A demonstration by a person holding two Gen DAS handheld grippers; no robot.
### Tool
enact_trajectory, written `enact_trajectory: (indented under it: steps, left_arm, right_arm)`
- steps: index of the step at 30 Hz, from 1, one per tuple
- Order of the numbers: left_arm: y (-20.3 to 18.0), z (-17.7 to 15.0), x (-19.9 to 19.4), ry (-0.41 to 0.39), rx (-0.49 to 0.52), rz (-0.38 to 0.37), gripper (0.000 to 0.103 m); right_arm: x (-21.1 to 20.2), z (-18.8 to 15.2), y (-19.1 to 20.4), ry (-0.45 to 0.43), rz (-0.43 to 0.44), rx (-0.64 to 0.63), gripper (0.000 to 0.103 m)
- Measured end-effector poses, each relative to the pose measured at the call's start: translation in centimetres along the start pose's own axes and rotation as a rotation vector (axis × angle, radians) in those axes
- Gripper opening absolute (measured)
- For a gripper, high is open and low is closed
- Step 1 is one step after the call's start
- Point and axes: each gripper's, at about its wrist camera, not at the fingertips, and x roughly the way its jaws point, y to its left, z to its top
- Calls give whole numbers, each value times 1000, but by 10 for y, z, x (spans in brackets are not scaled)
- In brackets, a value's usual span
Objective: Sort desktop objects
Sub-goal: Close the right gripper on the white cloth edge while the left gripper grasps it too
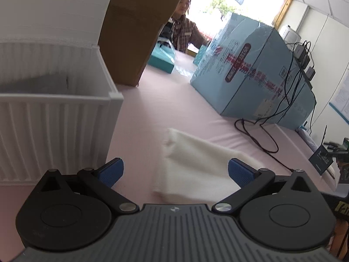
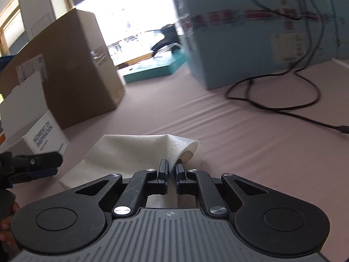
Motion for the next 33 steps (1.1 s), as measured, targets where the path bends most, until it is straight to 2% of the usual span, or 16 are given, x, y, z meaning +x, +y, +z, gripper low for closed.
enact_trajectory:
  steps: [4,7,10,13,16,17,18,20,22,27,28,30,31,32,33]
  left_arm:
    - [0,1,7,17,-6,2,103]
    - [-7,4,17,55,37,-17,103]
    - [-7,9,24,141,28,-151,103]
    - [-3,11,24,154,-23,-160,97]
    - [4,13,21,153,-78,-147,71]
    - [8,13,22,160,-100,-147,45]
    - [11,12,25,178,-124,-145,24]
    - [17,11,28,194,-161,-141,18]
    - [18,11,26,190,-167,-141,17]
    - [8,8,24,164,-96,-107,15]
    - [6,8,23,158,-79,-99,15]
    - [3,7,23,151,-59,-89,14]
    - [3,6,24,149,-53,-85,14]
    - [3,6,23,148,-51,-84,14]
    - [3,6,23,147,-52,-83,14]
  right_arm:
    - [-1,-1,-2,5,-2,-27,6]
    - [2,-3,10,12,10,-89,6]
    - [4,-4,15,18,34,-115,6]
    - [5,-4,16,21,37,-112,6]
    - [6,-4,15,24,39,-102,7]
    - [7,-4,15,25,39,-101,7]
    - [7,-4,15,26,39,-101,7]
    - [8,-4,15,26,40,-97,8]
    - [7,-4,12,21,34,-70,8]
    - [5,-3,4,8,21,-3,12]
    - [5,-3,3,5,19,10,15]
    - [4,-2,0,0,13,37,34]
    - [4,-2,-2,-2,11,51,48]
    - [3,-2,-4,-5,8,64,53]
    - [3,-2,-5,-8,5,77,54]
